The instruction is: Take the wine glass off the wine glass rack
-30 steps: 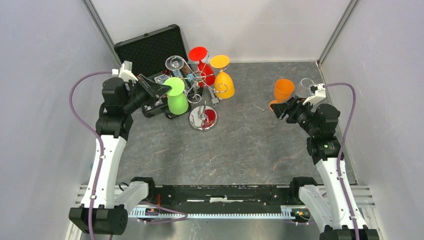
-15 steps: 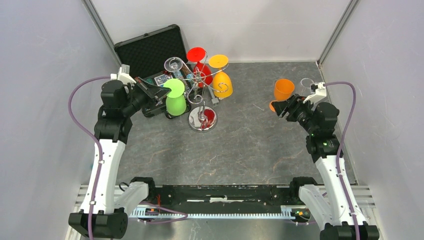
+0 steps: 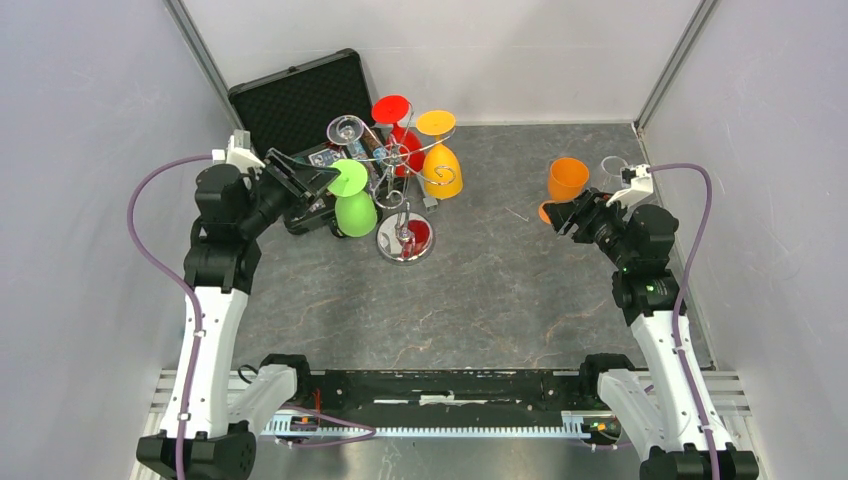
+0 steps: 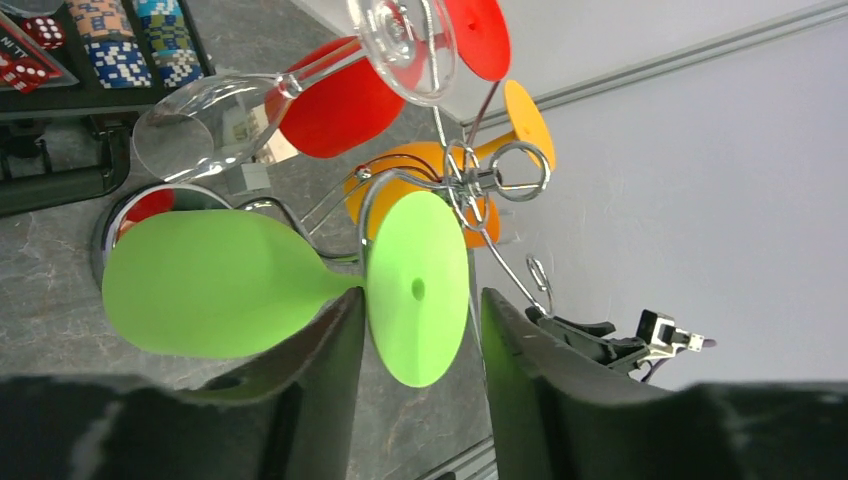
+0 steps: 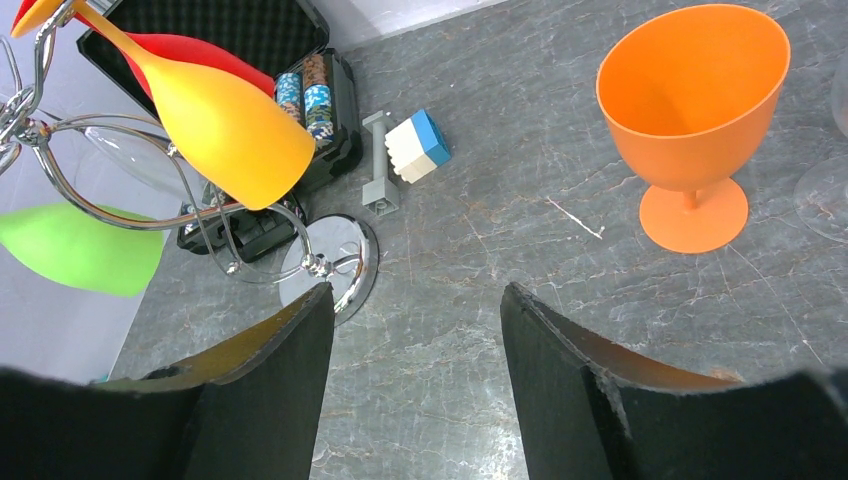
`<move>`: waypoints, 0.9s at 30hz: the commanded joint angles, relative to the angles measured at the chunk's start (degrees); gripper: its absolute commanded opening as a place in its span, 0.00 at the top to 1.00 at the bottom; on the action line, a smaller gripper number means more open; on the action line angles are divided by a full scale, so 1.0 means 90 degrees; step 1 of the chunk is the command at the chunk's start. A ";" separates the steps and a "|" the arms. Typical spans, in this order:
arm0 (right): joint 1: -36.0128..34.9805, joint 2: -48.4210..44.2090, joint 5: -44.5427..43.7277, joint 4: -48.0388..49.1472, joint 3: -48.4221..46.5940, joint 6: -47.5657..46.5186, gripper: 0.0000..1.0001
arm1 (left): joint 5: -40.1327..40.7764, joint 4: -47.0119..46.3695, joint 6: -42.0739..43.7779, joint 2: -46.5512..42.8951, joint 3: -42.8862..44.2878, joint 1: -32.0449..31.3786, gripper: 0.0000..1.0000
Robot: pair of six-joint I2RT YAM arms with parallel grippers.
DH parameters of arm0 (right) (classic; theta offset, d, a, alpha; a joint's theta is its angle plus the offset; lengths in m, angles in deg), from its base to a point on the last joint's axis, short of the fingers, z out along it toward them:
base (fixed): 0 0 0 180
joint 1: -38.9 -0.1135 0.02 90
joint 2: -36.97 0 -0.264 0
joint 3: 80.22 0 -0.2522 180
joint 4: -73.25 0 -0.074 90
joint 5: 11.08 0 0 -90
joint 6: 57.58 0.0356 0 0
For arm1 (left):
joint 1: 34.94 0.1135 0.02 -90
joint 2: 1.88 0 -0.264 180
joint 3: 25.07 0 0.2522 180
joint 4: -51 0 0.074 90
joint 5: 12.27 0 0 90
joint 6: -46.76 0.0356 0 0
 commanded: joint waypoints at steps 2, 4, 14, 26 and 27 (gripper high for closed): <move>0.0026 -0.0098 -0.0050 0.0241 -0.0001 -0.0056 0.33 | -0.0012 -0.0206 0.0314 -0.0158 0.0379 0.0015 0.45; 0.0025 -0.0101 -0.0061 0.0254 0.0028 -0.0054 0.33 | 0.0029 -0.0028 0.0450 -0.0147 0.0427 0.0015 0.43; 0.0023 -0.0132 -0.0121 0.0222 0.0126 -0.0069 0.33 | -0.0040 -0.0186 0.0196 -0.0297 -0.0088 0.0015 0.61; 0.0024 -0.0143 -0.0265 0.0187 0.0185 -0.0133 0.33 | -0.0079 -0.0517 -0.0174 -0.0390 -0.0084 0.0015 0.95; 0.0028 -0.0145 -0.0267 0.0180 0.0184 -0.0137 0.33 | -0.0074 -0.0505 -0.0160 -0.0402 -0.0047 0.0015 0.98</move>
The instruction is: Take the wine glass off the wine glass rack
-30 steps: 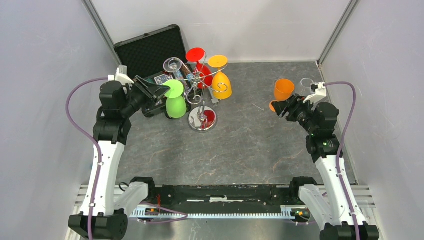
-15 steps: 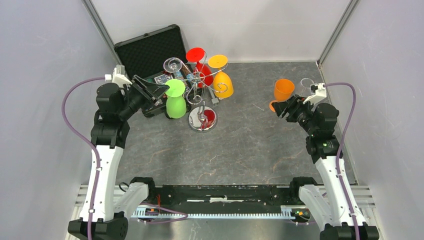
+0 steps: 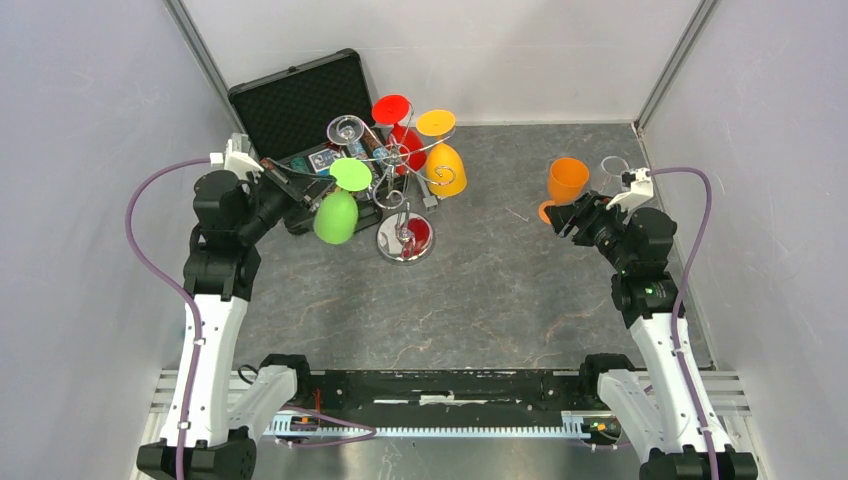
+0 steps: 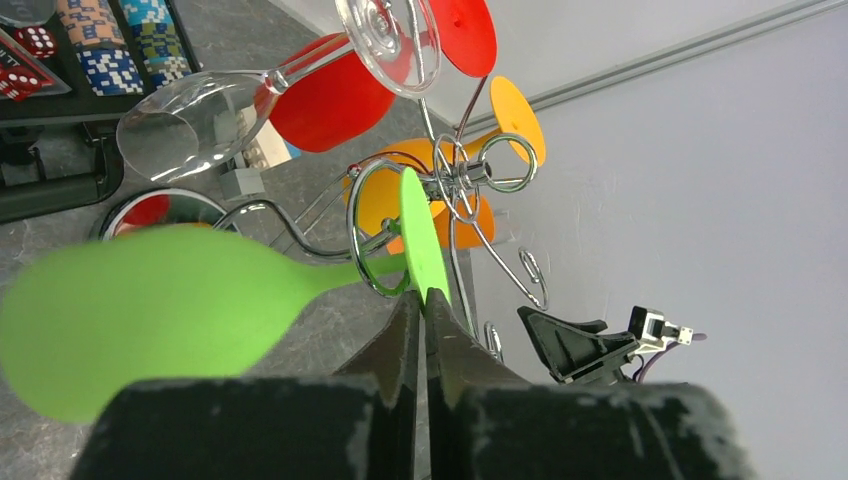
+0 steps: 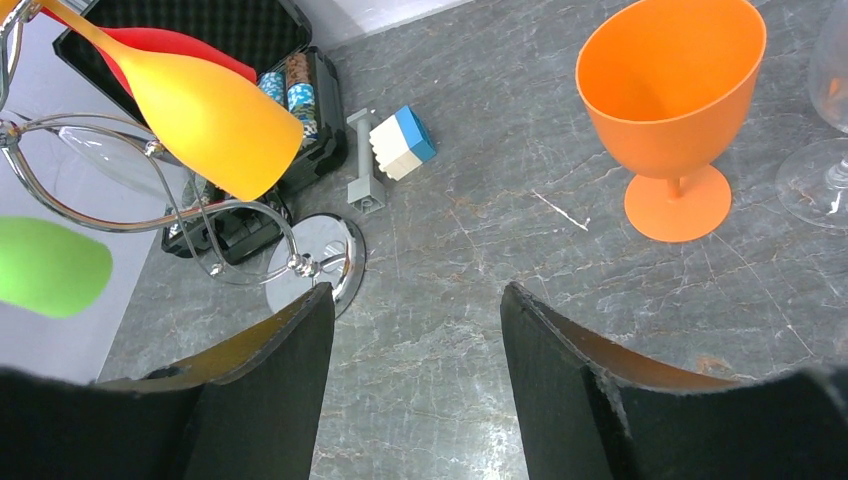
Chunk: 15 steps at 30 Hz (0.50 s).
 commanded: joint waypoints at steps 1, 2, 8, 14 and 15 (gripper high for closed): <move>0.0024 -0.0056 -0.0122 0.0192 0.0039 -0.0128 0.33 | -0.0051 -0.0337 -0.0160 -0.0131 0.0159 0.0015 0.98; 0.0030 -0.0042 -0.0133 0.0185 0.0039 -0.0123 0.33 | -0.0029 -0.0332 -0.0149 -0.0131 0.0191 0.0015 0.97; 0.0024 -0.0033 -0.0159 0.0190 0.0059 -0.0124 0.33 | -0.0236 -0.0614 -0.0316 0.0095 0.0061 0.0015 0.87; 0.0027 -0.0032 -0.0158 0.0185 0.0058 -0.0143 0.33 | -0.0200 -0.0822 -0.0351 0.0206 -0.0055 0.0015 0.80; 0.0025 -0.0022 -0.0161 0.0180 0.0059 -0.0143 0.33 | -0.0243 -0.0859 -0.0373 0.0225 -0.0057 0.0015 0.79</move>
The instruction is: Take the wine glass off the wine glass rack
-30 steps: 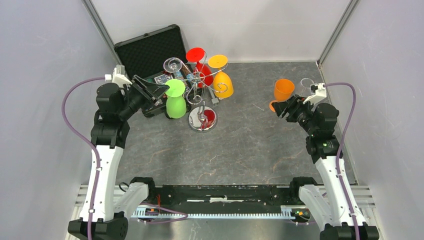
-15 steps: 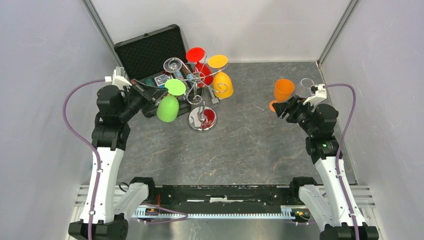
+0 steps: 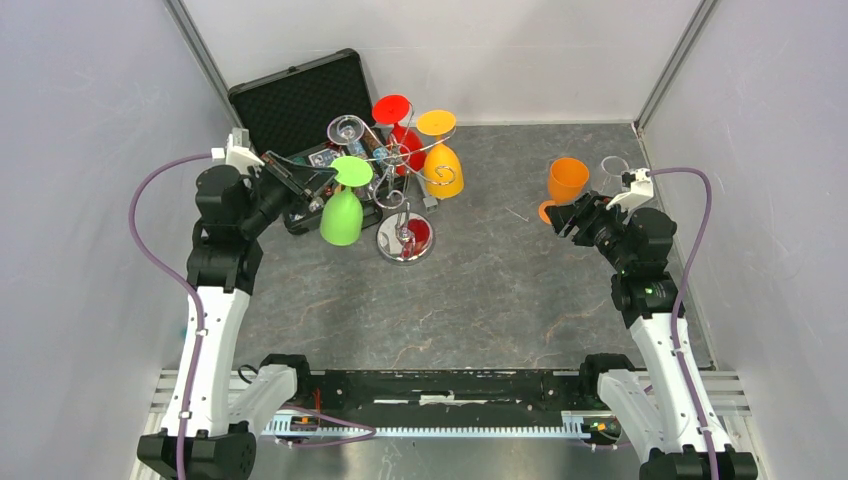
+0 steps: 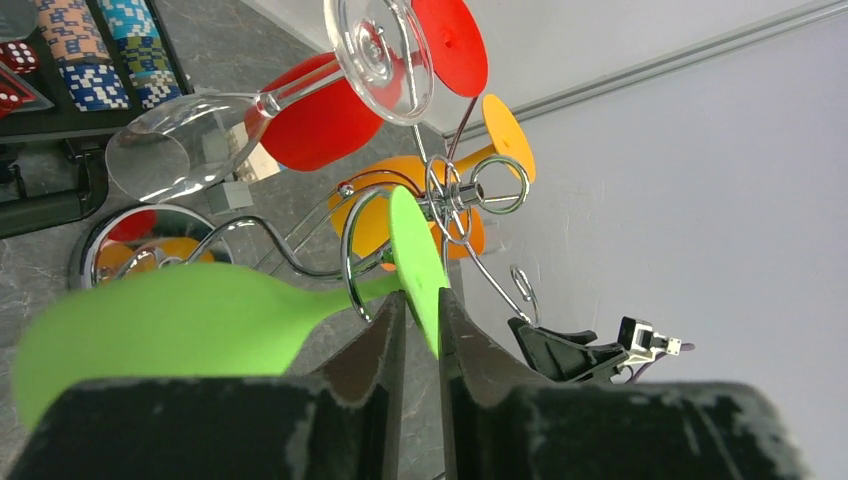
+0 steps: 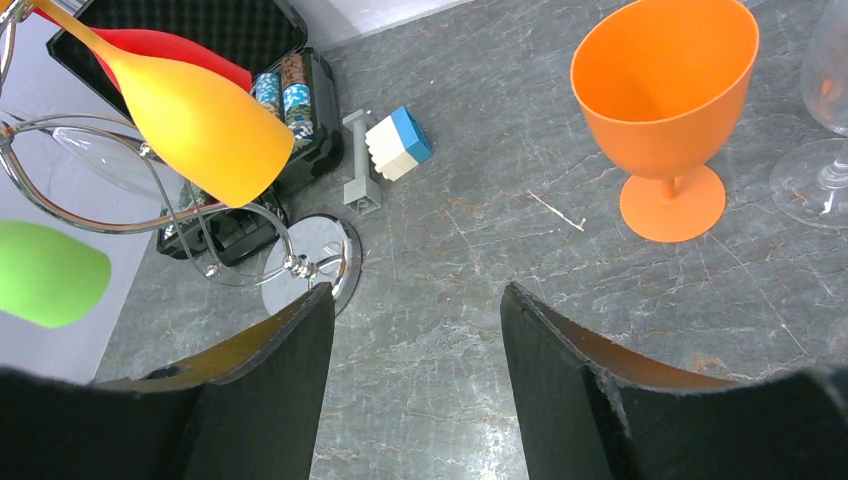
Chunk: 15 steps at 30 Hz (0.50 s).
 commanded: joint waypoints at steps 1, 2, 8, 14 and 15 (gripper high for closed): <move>0.0025 -0.0020 -0.0122 0.0186 0.0039 -0.0108 0.33 | -0.0260 -0.0510 -0.0228 0.0066 -0.0035 0.0015 0.78; 0.0024 -0.0010 -0.0120 0.0190 0.0037 -0.0101 0.33 | -0.0300 -0.0530 -0.0249 0.0100 -0.0034 0.0018 0.77; 0.0026 0.0015 -0.0120 0.0199 0.0057 -0.0093 0.33 | -0.0406 -0.0703 -0.0396 0.0223 -0.0168 0.0013 0.75; 0.0030 0.0011 -0.0135 0.0198 0.0066 -0.0110 0.33 | -0.0525 -0.0716 -0.0359 0.0280 -0.0246 0.0005 0.80; 0.0025 0.0016 -0.0138 0.0199 0.0076 -0.0102 0.33 | -0.0526 -0.0708 -0.0349 0.0274 -0.0241 0.0005 0.83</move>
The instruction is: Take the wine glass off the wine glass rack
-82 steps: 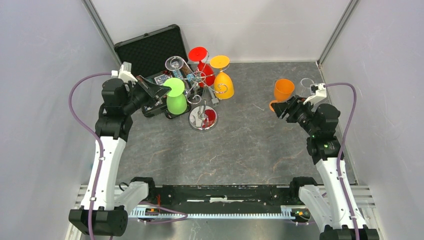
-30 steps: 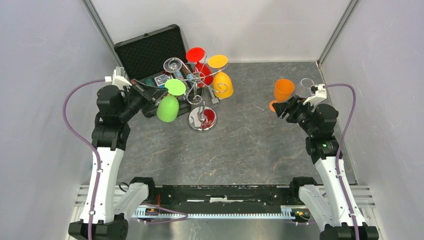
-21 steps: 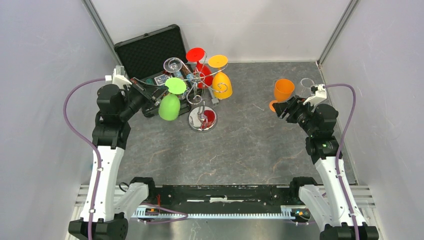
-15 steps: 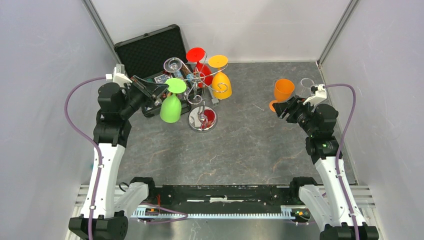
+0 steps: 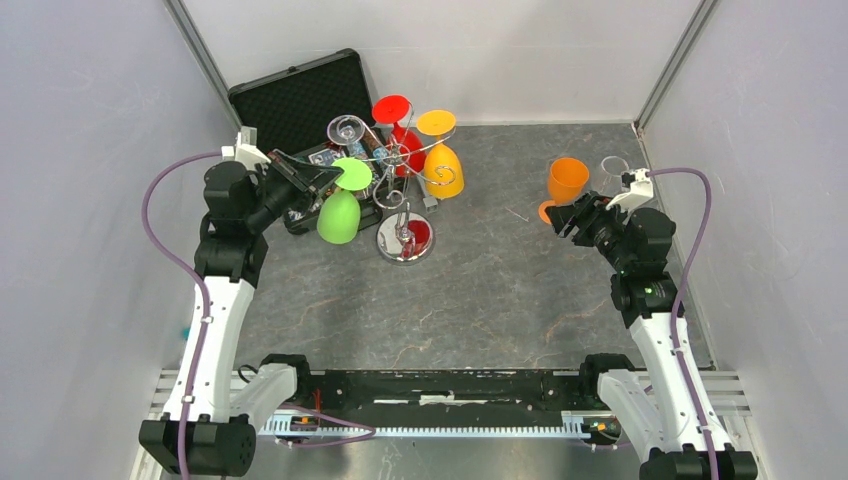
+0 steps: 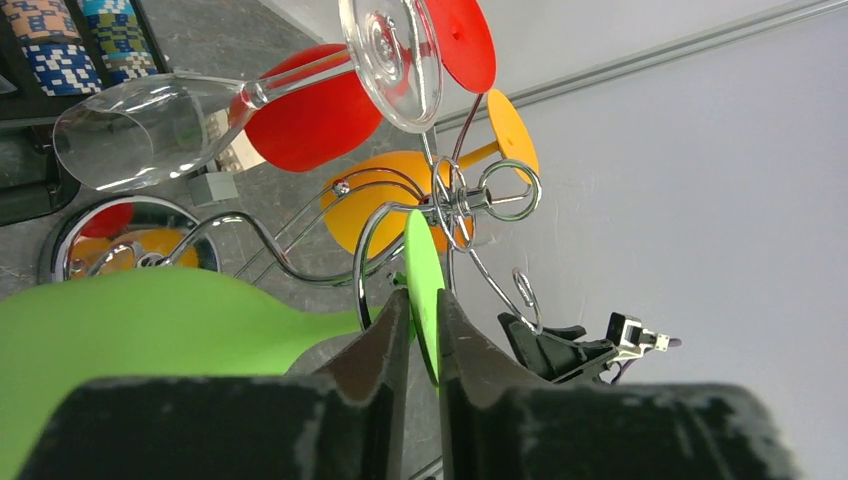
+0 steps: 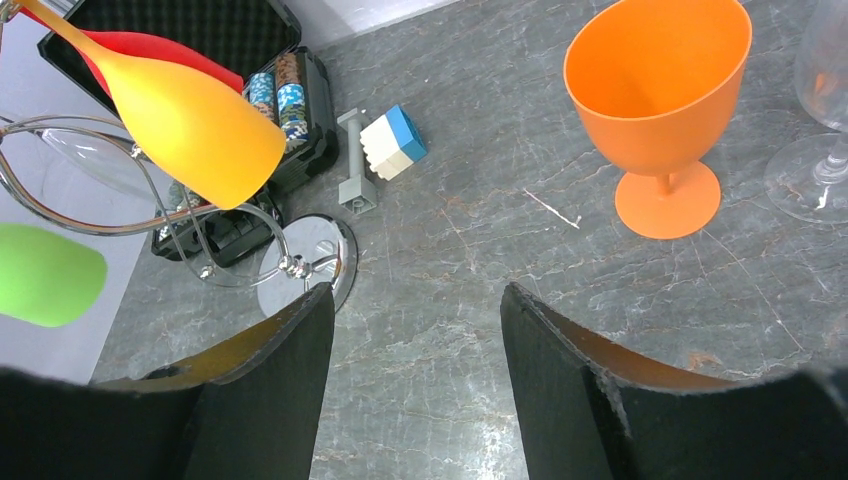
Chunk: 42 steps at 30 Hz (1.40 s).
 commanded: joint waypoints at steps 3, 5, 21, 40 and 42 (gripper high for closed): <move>0.0025 0.0002 -0.0113 0.0217 0.0059 -0.0092 0.33 | -0.0235 -0.0207 -0.0094 -0.0051 0.0048 0.0005 0.98; 0.0026 0.0004 -0.0112 0.0211 0.0059 -0.0081 0.33 | -0.0179 -0.0180 -0.0092 -0.0113 0.0127 0.0005 0.98; 0.0025 -0.0058 -0.0035 0.0173 0.0020 -0.0099 0.32 | 0.1176 0.0673 0.0361 -0.0606 0.0751 0.0006 0.98; 0.0020 -0.0053 0.0251 0.0212 -0.0029 -0.0178 0.28 | -0.0151 -0.0848 -0.0082 0.0077 0.0384 0.0005 0.98; 0.0025 -0.0054 0.0300 0.0241 -0.0014 -0.0158 0.27 | -0.0454 -0.0964 -0.0153 0.0060 0.0362 0.0006 0.98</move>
